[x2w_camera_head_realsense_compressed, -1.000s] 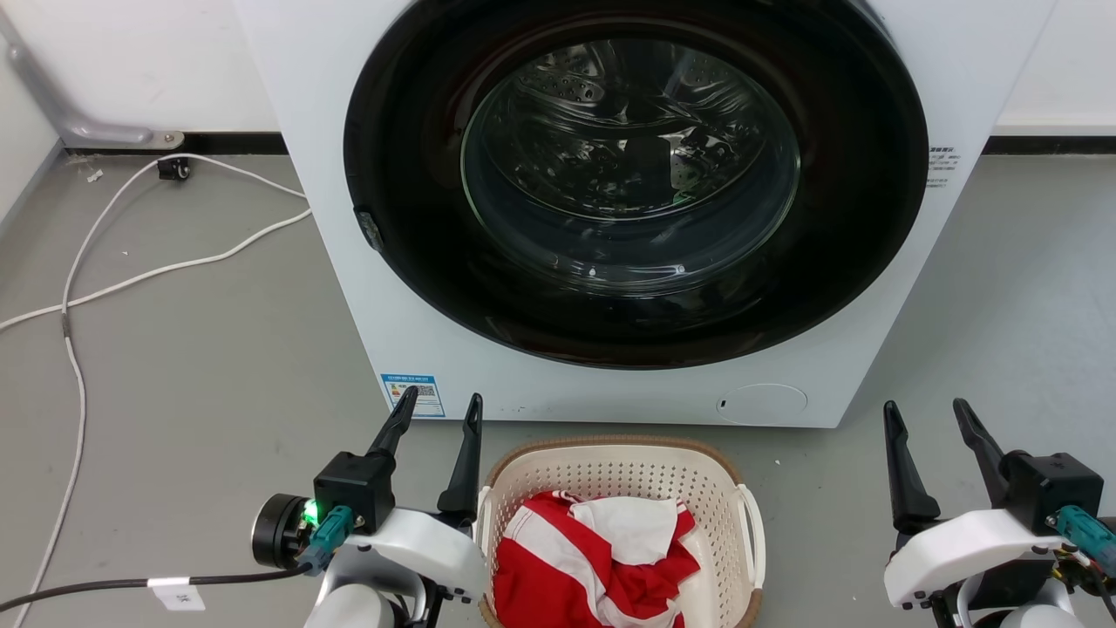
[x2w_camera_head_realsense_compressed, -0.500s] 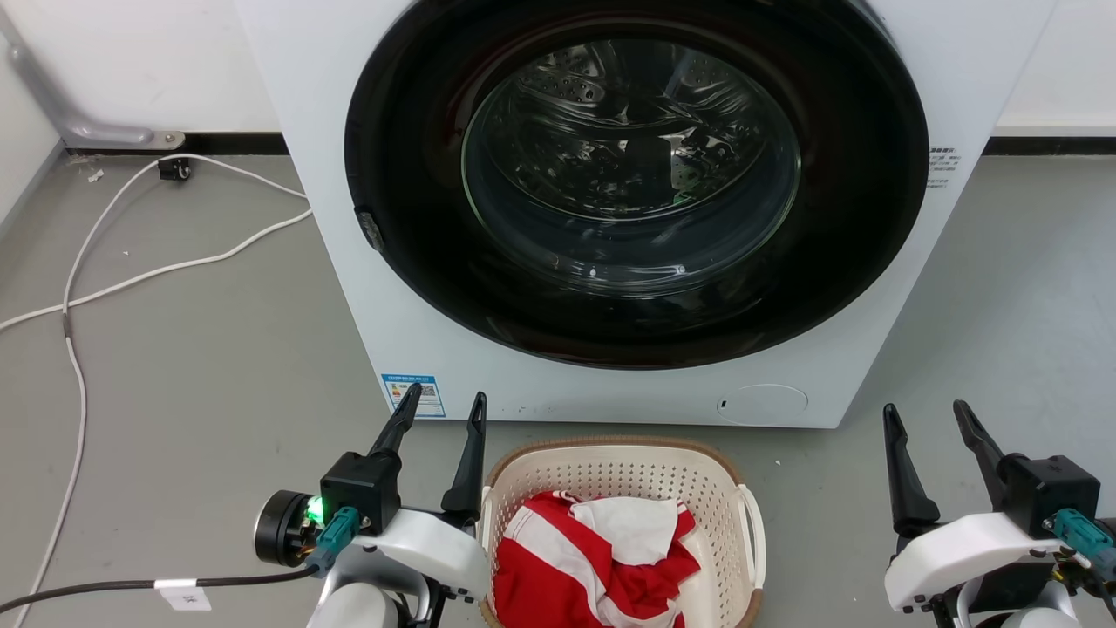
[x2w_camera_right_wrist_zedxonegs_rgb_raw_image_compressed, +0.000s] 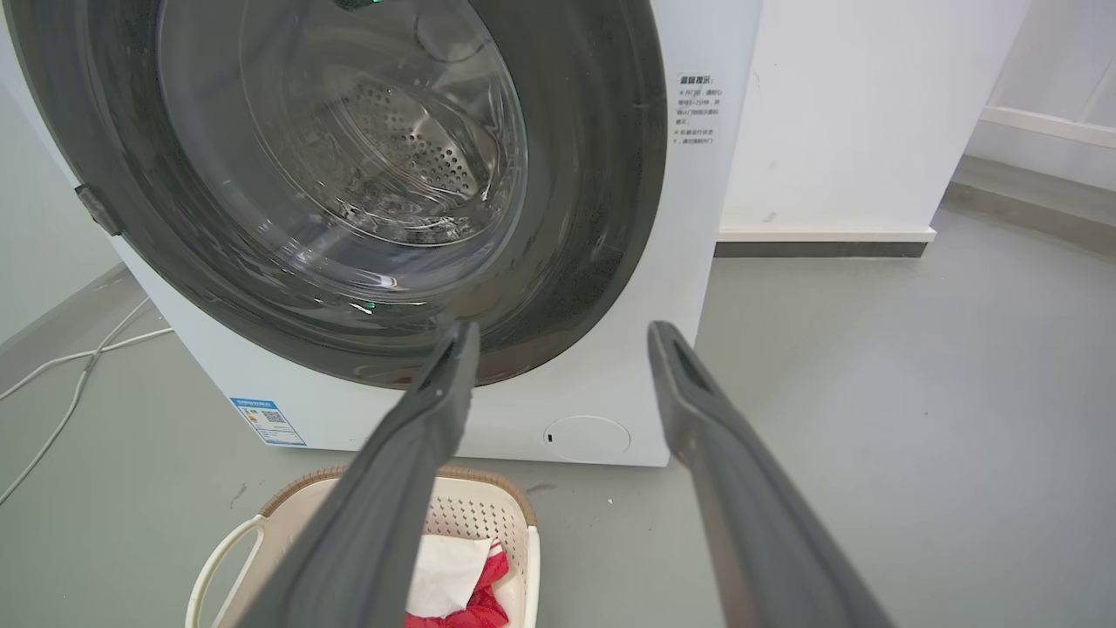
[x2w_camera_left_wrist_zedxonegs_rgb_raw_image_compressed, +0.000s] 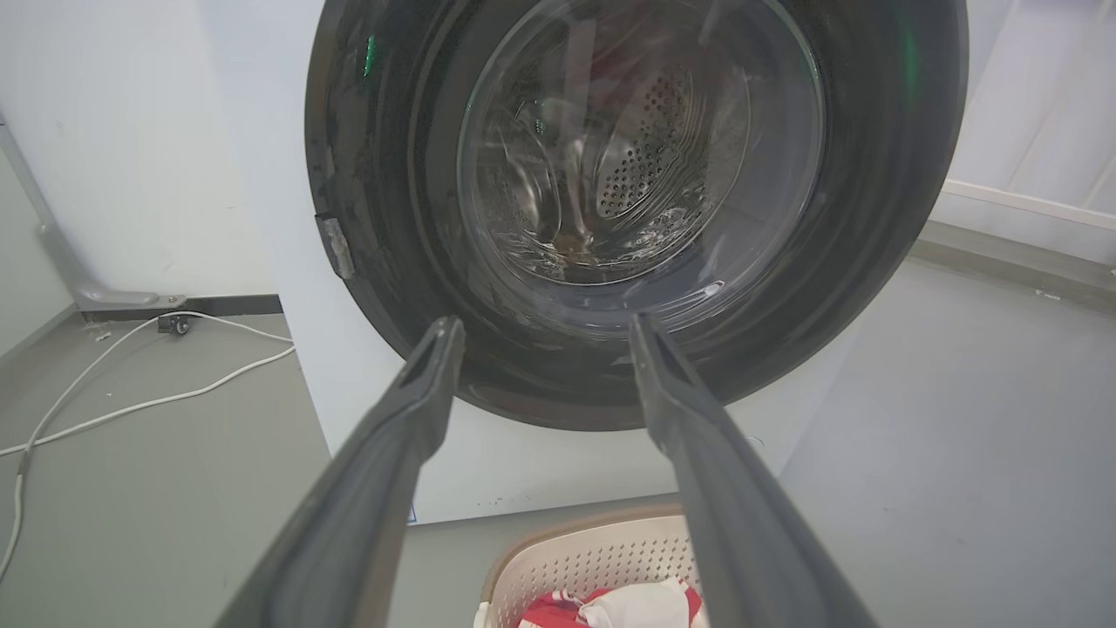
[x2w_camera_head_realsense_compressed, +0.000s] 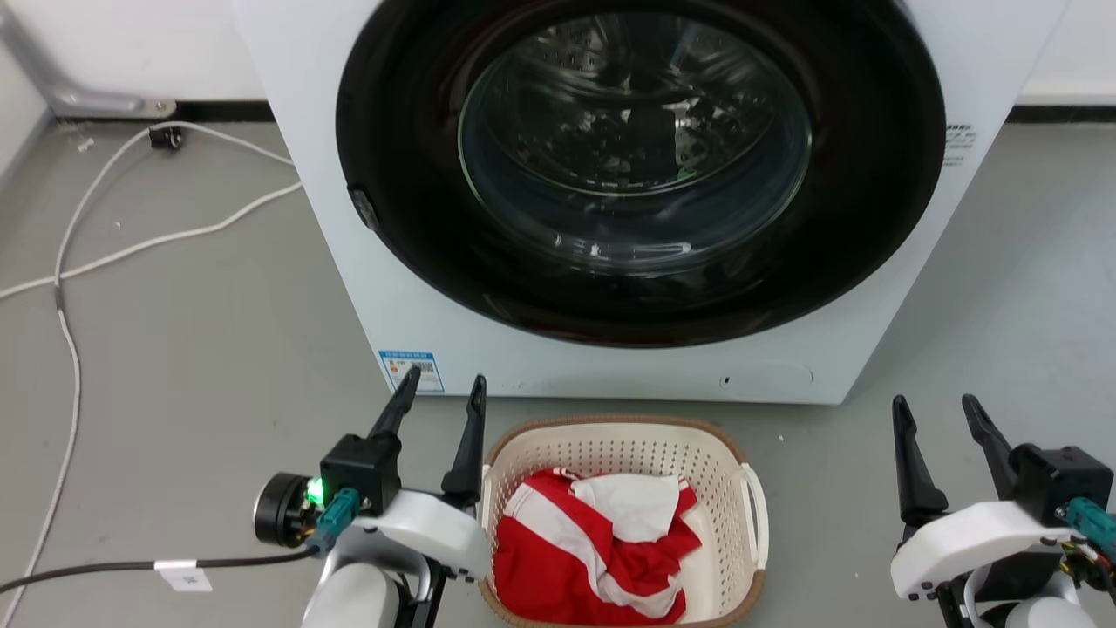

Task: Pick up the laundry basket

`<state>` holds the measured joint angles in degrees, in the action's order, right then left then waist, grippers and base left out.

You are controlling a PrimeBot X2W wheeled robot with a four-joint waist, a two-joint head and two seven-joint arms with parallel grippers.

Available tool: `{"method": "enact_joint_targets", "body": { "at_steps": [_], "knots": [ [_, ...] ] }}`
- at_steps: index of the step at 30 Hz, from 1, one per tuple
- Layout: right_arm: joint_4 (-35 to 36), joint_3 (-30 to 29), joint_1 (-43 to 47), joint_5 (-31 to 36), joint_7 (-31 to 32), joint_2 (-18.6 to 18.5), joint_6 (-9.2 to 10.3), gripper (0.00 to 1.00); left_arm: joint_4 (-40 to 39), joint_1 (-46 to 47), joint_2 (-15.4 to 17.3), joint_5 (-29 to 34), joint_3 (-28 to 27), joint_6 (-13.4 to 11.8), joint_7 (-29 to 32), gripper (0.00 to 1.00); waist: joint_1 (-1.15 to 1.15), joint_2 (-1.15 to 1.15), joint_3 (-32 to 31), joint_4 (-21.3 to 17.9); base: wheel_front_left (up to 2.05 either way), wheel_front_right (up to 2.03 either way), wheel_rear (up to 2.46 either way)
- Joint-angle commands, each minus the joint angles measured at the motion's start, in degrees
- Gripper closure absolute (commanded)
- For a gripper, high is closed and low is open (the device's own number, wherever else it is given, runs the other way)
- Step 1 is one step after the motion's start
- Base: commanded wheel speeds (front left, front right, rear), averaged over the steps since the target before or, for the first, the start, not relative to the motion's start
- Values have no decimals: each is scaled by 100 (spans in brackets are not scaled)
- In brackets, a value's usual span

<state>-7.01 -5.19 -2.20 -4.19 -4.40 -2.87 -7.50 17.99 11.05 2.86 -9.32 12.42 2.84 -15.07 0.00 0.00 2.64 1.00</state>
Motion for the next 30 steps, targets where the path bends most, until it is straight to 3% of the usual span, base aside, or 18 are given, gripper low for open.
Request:
{"method": "enact_joint_targets", "body": {
  "at_steps": [1,12,20,30],
  "knots": [
    [-18,-10,-102,-56,4,-1,2,0,5,120,2,32,-19,-15,-14,0,0,0,157,-18,0,0,0],
    [-576,-9,-838,-260,155,0,2,0,595,897,9,94,-109,146,-14,0,0,0,1349,-100,0,0,0],
    [-1674,94,-1755,-503,697,-2,2,0,2168,1958,180,-134,-50,378,32,0,0,0,2387,-188,0,0,0],
    [-3110,416,-2875,-914,1645,-38,2,0,3601,3043,366,-893,349,465,783,0,0,0,3370,-256,0,0,0]
  ]
}}
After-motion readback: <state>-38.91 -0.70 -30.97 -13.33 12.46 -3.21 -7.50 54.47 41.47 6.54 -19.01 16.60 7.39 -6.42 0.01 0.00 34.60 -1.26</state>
